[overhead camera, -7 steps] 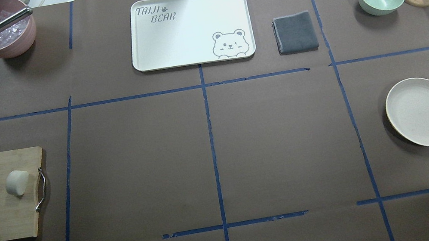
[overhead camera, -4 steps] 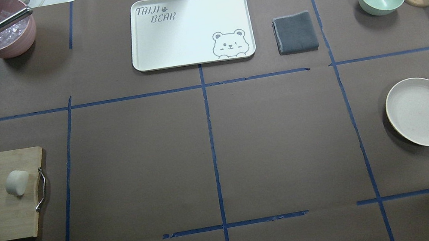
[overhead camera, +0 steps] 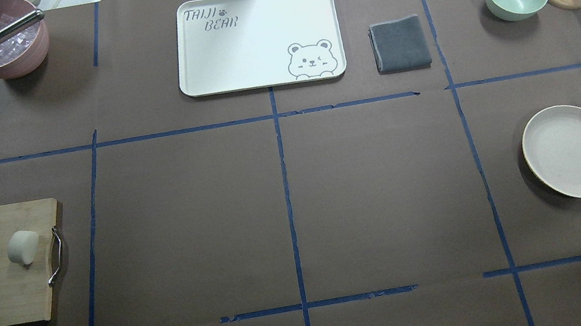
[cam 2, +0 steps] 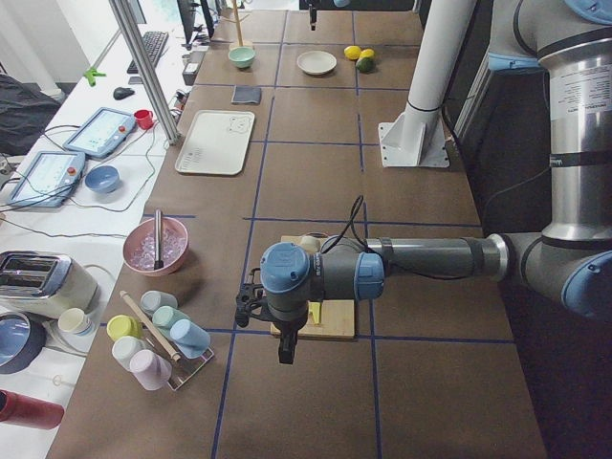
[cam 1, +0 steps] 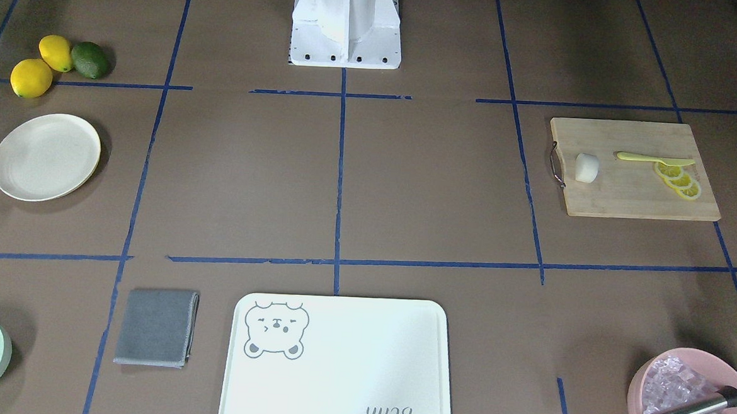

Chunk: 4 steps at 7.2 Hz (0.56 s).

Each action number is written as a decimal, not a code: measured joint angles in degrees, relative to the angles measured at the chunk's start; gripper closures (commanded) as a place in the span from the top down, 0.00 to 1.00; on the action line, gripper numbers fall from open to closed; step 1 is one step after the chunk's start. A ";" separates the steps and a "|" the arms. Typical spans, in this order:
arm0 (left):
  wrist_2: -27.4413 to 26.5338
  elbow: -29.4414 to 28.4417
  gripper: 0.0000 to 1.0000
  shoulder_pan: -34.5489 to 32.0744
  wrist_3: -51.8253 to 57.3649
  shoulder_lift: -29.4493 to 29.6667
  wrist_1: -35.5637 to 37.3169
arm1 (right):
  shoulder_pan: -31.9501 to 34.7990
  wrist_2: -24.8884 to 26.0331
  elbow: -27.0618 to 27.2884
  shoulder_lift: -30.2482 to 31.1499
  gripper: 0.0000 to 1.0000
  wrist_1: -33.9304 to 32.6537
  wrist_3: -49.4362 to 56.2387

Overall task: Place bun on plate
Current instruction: 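Reach the right gripper down to the rim of the white plate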

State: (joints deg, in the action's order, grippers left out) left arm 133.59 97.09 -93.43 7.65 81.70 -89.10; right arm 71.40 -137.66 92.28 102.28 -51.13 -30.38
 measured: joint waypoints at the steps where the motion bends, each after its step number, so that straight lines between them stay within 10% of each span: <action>1: 0.00 -0.03 1.00 0.00 0.00 0.00 0.04 | -3.05 1.59 -1.12 0.07 0.94 5.42 -5.88; 4: 0.04 -0.06 1.00 0.00 0.04 -0.11 0.07 | -8.89 4.78 -2.16 0.22 0.84 9.72 -11.07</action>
State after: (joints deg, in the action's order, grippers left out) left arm 133.63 97.03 -93.43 7.68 81.59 -89.03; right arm 62.50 -132.87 90.12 102.51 -41.41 -41.45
